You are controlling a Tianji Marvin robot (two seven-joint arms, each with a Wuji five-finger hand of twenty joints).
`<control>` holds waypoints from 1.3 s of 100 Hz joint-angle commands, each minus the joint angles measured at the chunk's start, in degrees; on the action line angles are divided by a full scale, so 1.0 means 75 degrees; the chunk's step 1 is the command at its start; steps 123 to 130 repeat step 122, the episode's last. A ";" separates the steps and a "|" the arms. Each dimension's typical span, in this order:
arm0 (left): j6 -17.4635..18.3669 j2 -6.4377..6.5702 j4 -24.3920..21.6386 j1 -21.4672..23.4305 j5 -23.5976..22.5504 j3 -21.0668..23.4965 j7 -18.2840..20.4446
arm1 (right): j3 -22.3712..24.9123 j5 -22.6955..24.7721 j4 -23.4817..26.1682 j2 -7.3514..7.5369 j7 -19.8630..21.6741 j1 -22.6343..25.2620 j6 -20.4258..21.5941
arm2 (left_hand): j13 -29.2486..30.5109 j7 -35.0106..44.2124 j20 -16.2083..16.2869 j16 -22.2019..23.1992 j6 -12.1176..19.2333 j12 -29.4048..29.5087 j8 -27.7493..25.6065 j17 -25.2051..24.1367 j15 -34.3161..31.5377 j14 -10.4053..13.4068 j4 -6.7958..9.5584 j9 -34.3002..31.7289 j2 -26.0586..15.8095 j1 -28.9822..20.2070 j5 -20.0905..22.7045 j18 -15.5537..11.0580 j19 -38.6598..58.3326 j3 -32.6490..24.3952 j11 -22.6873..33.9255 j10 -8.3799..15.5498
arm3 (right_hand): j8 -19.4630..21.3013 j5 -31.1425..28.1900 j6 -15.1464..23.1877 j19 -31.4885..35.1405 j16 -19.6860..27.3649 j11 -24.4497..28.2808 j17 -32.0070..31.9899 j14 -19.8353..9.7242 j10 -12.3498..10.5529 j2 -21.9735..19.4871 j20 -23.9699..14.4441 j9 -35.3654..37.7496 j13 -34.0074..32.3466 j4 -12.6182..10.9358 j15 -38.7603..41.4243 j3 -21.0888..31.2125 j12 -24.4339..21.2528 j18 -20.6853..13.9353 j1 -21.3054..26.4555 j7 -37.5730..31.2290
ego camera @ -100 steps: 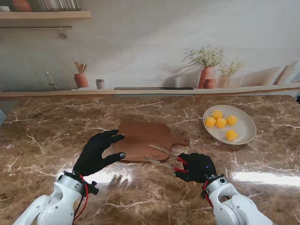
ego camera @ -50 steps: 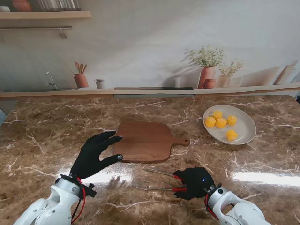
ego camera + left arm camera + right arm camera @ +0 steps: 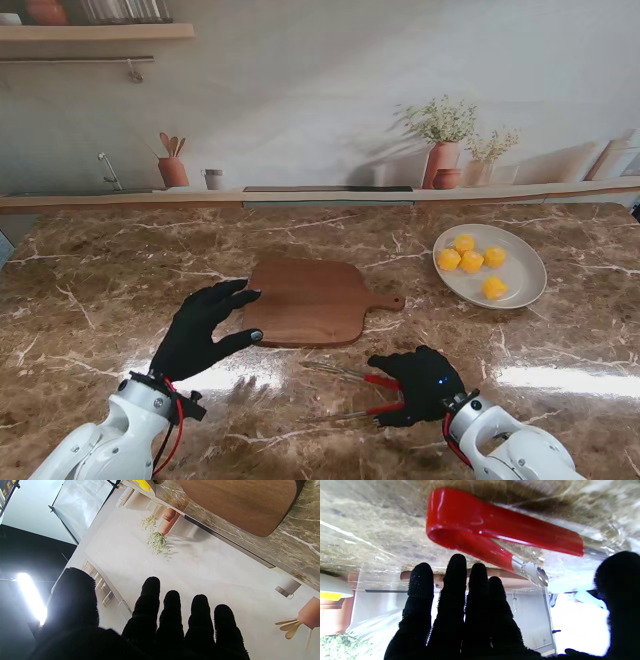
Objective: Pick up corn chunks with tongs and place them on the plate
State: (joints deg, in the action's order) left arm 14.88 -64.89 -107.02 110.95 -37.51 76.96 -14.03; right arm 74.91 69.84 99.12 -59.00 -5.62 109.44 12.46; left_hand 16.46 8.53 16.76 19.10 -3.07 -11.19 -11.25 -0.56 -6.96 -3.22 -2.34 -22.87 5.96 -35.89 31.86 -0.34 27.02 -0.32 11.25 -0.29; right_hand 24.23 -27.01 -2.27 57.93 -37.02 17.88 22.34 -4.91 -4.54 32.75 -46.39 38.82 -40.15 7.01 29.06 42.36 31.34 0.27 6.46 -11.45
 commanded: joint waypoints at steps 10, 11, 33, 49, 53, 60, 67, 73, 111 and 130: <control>-0.0009 -0.0011 0.0039 -0.0010 0.0034 -0.0054 0.0038 | 0.0347 -0.0282 0.0368 -0.0099 -0.0183 0.0179 -0.0043 | -0.0104 -0.0061 0.0030 -0.0114 0.0210 0.0116 -0.0057 -0.0114 0.0209 0.0329 0.0144 0.0072 -0.0197 -0.0014 -0.0082 -0.0076 -0.0330 0.0200 -0.0193 0.0075 | 0.0152 0.0357 -0.0019 -0.1313 0.0788 -0.0428 -0.0351 0.0211 0.0053 -0.0480 0.0560 -0.0424 0.0276 -0.0226 -0.1093 -0.0113 -0.0460 0.0248 -0.0457 0.0239; -0.0010 -0.0010 0.0041 -0.0015 0.0037 -0.0058 0.0040 | 0.0374 -0.0332 0.0387 -0.0109 -0.0192 0.0180 -0.0031 | -0.0107 -0.0061 0.0030 -0.0115 0.0213 0.0116 -0.0057 -0.0114 0.0210 0.0330 0.0144 0.0074 -0.0199 -0.0013 -0.0080 -0.0077 -0.0331 0.0200 -0.0193 0.0076 | 0.0155 0.0364 -0.0016 -0.1412 0.0876 -0.0472 -0.0376 0.0218 0.0061 -0.0546 0.0618 -0.0452 0.0296 -0.0231 -0.1204 -0.0137 -0.0508 0.0249 -0.0463 0.0250; -0.0009 -0.0022 0.0147 -0.0165 0.0106 -0.0173 0.0015 | 0.0797 -0.1554 0.0494 -0.0327 -0.0520 -0.0073 0.0487 | -0.0113 -0.0059 0.0071 -0.0114 0.0212 0.0127 -0.0057 -0.0074 0.0209 0.0350 0.0144 0.0137 -0.0188 0.0005 -0.0062 -0.0113 -0.0267 0.0207 -0.0217 0.0162 | 0.0107 0.0547 -0.0037 -0.2999 0.2714 -0.1582 -0.0542 0.0286 0.0323 -0.1381 0.2318 -0.0761 0.0824 -0.0431 -0.2978 -0.0395 -0.2006 -0.0094 -0.0820 0.0554; 0.0007 -0.0024 0.0177 -0.0252 0.0135 -0.0265 0.0013 | 0.0866 -0.2457 0.0198 -0.0478 -0.0851 -0.0511 0.1161 | -0.0132 -0.0052 0.0126 -0.0110 0.0209 0.0134 -0.0055 -0.0070 0.0208 0.0371 0.0145 0.0206 -0.0187 0.0029 -0.0045 -0.0128 -0.0151 0.0207 -0.0229 0.0248 | -0.0065 0.0609 -0.0297 -0.3530 0.3447 -0.1865 -0.0552 0.0253 0.0586 -0.1494 0.3567 -0.0912 0.1122 -0.0532 -0.3263 -0.0362 -0.2872 -0.0437 -0.0995 0.0716; 0.0006 -0.0022 0.0180 -0.0271 0.0138 -0.0280 0.0023 | 0.0860 -0.2677 0.0108 -0.0515 -0.0902 -0.0629 0.1317 | -0.0131 -0.0050 0.0137 -0.0108 0.0209 0.0136 -0.0054 -0.0076 0.0206 0.0380 0.0144 0.0223 -0.0182 0.0037 -0.0044 -0.0138 -0.0121 0.0208 -0.0231 0.0257 | -0.0076 0.0604 -0.0332 -0.3552 0.3484 -0.1872 -0.0606 0.0253 0.0624 -0.1480 0.3631 -0.0960 0.1191 -0.0537 -0.3285 -0.0357 -0.2914 -0.0481 -0.1001 0.0716; 0.0001 -0.0026 0.0191 -0.0309 0.0151 -0.0310 0.0017 | 0.0791 -0.3039 -0.0119 -0.0593 -0.1109 -0.0871 0.1596 | -0.0120 -0.0046 0.0157 -0.0104 0.0172 0.0137 -0.0053 -0.0060 0.0200 0.0383 0.0145 0.0238 -0.0173 0.0045 -0.0039 -0.0149 -0.0061 0.0207 -0.0230 0.0283 | -0.0135 0.0593 -0.0348 -0.3535 0.3629 -0.1793 -0.0647 0.0269 0.0655 -0.1465 0.3919 -0.1034 0.1262 -0.0546 -0.3265 -0.0327 -0.3115 -0.0505 -0.1017 0.0702; -0.0005 -0.0033 0.0203 -0.0345 0.0177 -0.0340 0.0000 | 0.0706 -0.3407 -0.0313 -0.0655 -0.1179 -0.1088 0.1801 | -0.0123 -0.0053 0.0192 -0.0100 0.0143 0.0137 -0.0045 -0.0045 0.0198 0.0386 0.0147 0.0251 -0.0183 0.0062 -0.0043 -0.0203 0.0036 0.0205 -0.0227 0.0288 | -0.0197 0.0643 -0.0379 -0.3503 0.3748 -0.1755 -0.0746 0.0288 0.0704 -0.1482 0.4174 -0.1171 0.1391 -0.0546 -0.3269 -0.0315 -0.3287 -0.0527 -0.1030 0.0709; -0.0024 -0.0036 0.0196 -0.0362 0.0219 -0.0359 0.0013 | 0.0659 -0.3671 -0.0396 -0.0677 -0.1096 -0.1204 0.1877 | -0.0138 -0.0062 0.0201 -0.0100 0.0143 0.0138 -0.0038 -0.0060 0.0202 0.0391 0.0147 0.0275 -0.0176 0.0082 -0.0058 -0.0202 0.0080 0.0209 -0.0230 0.0293 | -0.0225 0.0782 -0.0451 -0.3554 0.3776 -0.1825 -0.0918 0.0326 0.0758 -0.1580 0.4239 -0.1396 0.1598 -0.0539 -0.3331 -0.0343 -0.3330 -0.0532 -0.1088 0.0760; -0.0026 -0.0045 0.0123 -0.0344 0.0253 -0.0301 0.0004 | 0.0419 -0.3899 -0.0683 -0.0762 -0.1372 -0.1363 0.2057 | -0.0148 -0.0093 0.0161 -0.0096 0.0124 0.0140 -0.0008 -0.0094 0.0207 0.0404 0.0158 0.0298 -0.0184 0.0141 -0.0131 -0.0221 0.0167 0.0195 -0.0224 0.0268 | -0.0259 0.0763 -0.0466 -0.3459 0.3804 -0.1764 -0.0957 0.0371 0.0779 -0.1640 0.4384 -0.1427 0.1646 -0.0537 -0.3261 -0.0400 -0.3377 -0.0483 -0.1069 0.0708; -0.0016 -0.0039 0.0094 -0.0304 0.0246 -0.0273 0.0025 | 0.0437 -0.3836 -0.0632 -0.0751 -0.1372 -0.1284 0.2043 | -0.0164 -0.0099 0.0138 -0.0102 0.0120 0.0144 -0.0004 -0.0099 0.0218 0.0422 0.0160 0.0303 -0.0201 0.0130 -0.0146 -0.0219 0.0158 0.0186 -0.0231 0.0267 | -0.0265 0.0765 -0.0454 -0.3403 0.3801 -0.1740 -0.0950 0.0359 0.0768 -0.1689 0.4385 -0.1420 0.1644 -0.0531 -0.3249 -0.0422 -0.3375 -0.0460 -0.1063 0.0689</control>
